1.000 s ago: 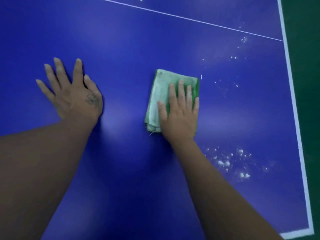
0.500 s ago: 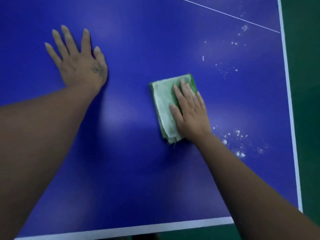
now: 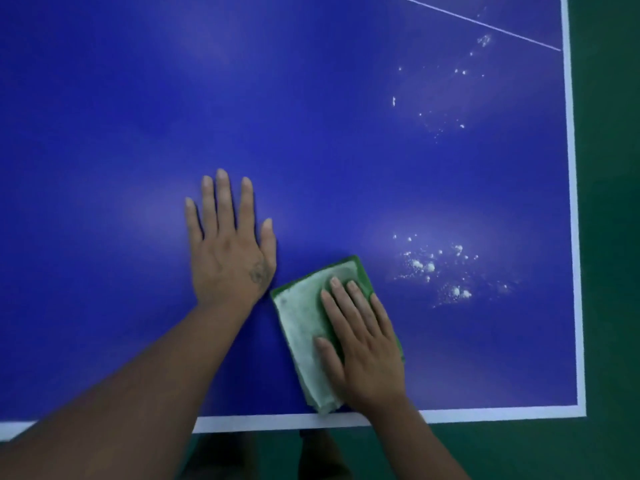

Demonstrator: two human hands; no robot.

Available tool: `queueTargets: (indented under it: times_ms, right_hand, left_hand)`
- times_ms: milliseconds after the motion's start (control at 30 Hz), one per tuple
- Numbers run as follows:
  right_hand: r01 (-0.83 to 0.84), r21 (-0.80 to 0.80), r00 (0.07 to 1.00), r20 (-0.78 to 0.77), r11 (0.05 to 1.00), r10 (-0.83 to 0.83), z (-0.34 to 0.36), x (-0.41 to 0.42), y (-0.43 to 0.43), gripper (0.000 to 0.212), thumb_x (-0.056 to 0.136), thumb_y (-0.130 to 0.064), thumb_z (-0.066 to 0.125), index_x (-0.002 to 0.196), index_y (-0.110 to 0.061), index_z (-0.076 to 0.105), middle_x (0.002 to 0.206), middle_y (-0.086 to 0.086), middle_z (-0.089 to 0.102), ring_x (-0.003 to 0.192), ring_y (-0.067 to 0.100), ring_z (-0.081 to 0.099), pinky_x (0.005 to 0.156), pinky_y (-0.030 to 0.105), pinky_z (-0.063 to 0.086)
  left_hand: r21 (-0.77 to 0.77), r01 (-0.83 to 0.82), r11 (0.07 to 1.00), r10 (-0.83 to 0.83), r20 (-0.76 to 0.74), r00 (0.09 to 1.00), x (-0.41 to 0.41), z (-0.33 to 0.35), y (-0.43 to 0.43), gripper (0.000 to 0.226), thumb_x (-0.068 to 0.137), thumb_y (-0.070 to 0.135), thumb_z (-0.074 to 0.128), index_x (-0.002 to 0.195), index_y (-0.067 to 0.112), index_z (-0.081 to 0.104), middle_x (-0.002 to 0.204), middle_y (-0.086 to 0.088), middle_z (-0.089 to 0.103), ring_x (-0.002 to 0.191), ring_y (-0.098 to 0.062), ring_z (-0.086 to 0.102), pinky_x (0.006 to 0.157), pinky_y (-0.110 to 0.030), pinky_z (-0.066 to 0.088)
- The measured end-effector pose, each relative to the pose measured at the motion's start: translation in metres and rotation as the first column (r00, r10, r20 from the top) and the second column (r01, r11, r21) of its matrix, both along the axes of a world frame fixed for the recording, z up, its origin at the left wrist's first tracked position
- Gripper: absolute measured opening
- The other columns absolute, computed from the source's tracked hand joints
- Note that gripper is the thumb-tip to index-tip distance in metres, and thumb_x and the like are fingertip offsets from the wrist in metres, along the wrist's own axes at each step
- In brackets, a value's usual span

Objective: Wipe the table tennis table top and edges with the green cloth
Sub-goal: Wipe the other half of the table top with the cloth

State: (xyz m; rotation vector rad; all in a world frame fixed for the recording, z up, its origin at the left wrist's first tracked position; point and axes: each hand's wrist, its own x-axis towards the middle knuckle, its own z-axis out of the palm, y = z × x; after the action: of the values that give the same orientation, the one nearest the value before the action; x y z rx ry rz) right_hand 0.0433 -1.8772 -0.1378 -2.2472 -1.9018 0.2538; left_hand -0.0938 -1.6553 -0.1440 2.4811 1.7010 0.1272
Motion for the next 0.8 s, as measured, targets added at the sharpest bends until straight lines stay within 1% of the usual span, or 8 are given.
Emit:
queueTargets:
  times_ms: [100,200,300,433,500,633,733,800]
  right_hand:
    - [-0.118,0.013,0.993,0.01,0.993,0.118,0.0,0.053,0.022,0.062,0.111,-0.046,0.051,0.167,-0.021,0.042,0.177,-0.004,0.031,0.165,0.02,0.028,0.128,0.056,0.033]
    - [0.041,0.048,0.998,0.037,0.998,-0.043,-0.004,0.088,0.077,0.062,0.111,-0.048,0.045,0.168,-0.022,0.04,0.177,-0.004,0.031,0.166,0.017,0.023,0.134,0.049,0.022]
    - [0.206,0.045,0.977,0.039,0.978,-0.207,-0.008,0.097,0.127,0.065,0.111,-0.049,0.037,0.17,-0.022,0.034,0.18,-0.004,0.025,0.167,0.017,0.017,0.136,0.045,0.012]
    - [0.281,0.043,0.959,0.028,0.959,-0.283,-0.009,0.074,0.129,0.066,0.113,-0.048,0.033,0.171,-0.017,0.03,0.18,0.0,0.022,0.168,0.021,0.016,0.136,0.048,0.012]
    - [0.228,0.048,0.973,0.008,0.972,-0.229,-0.008,0.054,0.097,0.065,0.114,-0.047,0.035,0.171,-0.017,0.031,0.18,0.001,0.023,0.168,0.021,0.016,0.136,0.05,0.015]
    - [0.01,0.056,1.0,-0.027,0.998,-0.009,-0.007,0.023,-0.004,0.064,0.113,-0.045,0.046,0.17,-0.018,0.034,0.18,0.001,0.024,0.167,0.022,0.019,0.133,0.053,0.024]
    - [-0.154,0.041,0.987,-0.047,0.987,0.156,-0.007,0.041,-0.062,0.066,0.11,-0.045,0.054,0.169,-0.02,0.037,0.179,-0.002,0.027,0.165,0.022,0.026,0.131,0.055,0.027]
    - [-0.196,0.04,0.979,-0.043,0.98,0.198,-0.007,0.069,-0.069,0.066,0.108,-0.046,0.057,0.168,-0.021,0.04,0.178,-0.004,0.029,0.164,0.022,0.029,0.131,0.055,0.029]
  left_hand:
    - [0.018,0.01,1.0,-0.01,-0.013,1.0,0.004,-0.002,0.001,0.069,0.112,0.052,0.028,0.173,0.019,0.021,0.181,-0.014,0.01,0.168,-0.032,0.006,0.134,-0.058,0.009]
    - [0.03,-0.014,0.999,0.014,-0.004,1.0,0.004,-0.003,0.001,0.07,0.111,0.052,0.031,0.173,0.02,0.022,0.181,-0.013,0.012,0.168,-0.031,0.007,0.135,-0.056,0.008]
    - [0.045,-0.02,0.999,0.02,0.001,1.0,0.006,-0.001,-0.001,0.069,0.111,0.052,0.032,0.172,0.021,0.025,0.181,-0.011,0.015,0.168,-0.03,0.008,0.135,-0.054,0.007]
    - [0.065,-0.021,0.998,0.02,0.022,1.0,0.006,0.001,-0.002,0.068,0.111,0.052,0.033,0.171,0.021,0.029,0.18,-0.011,0.018,0.168,-0.029,0.011,0.135,-0.053,0.008]
    - [0.084,-0.026,0.996,0.022,0.041,0.999,0.007,0.002,-0.002,0.067,0.111,0.051,0.037,0.17,0.021,0.032,0.179,-0.012,0.021,0.167,-0.03,0.013,0.135,-0.053,0.008]
    - [0.114,-0.031,0.993,0.026,0.042,0.999,0.006,0.001,-0.003,0.066,0.11,0.049,0.04,0.169,0.02,0.034,0.178,-0.012,0.024,0.167,-0.03,0.015,0.135,-0.053,0.01]
    - [0.085,-0.064,0.994,0.064,0.009,0.998,0.015,0.0,-0.003,0.067,0.108,0.047,0.036,0.167,0.015,0.035,0.179,-0.015,0.02,0.167,-0.033,0.012,0.134,-0.06,0.007]
    - [0.062,-0.166,0.984,0.167,-0.022,0.986,0.041,-0.001,-0.003,0.071,0.106,0.047,0.032,0.166,0.009,0.033,0.179,-0.02,0.014,0.167,-0.039,0.006,0.132,-0.066,0.003]
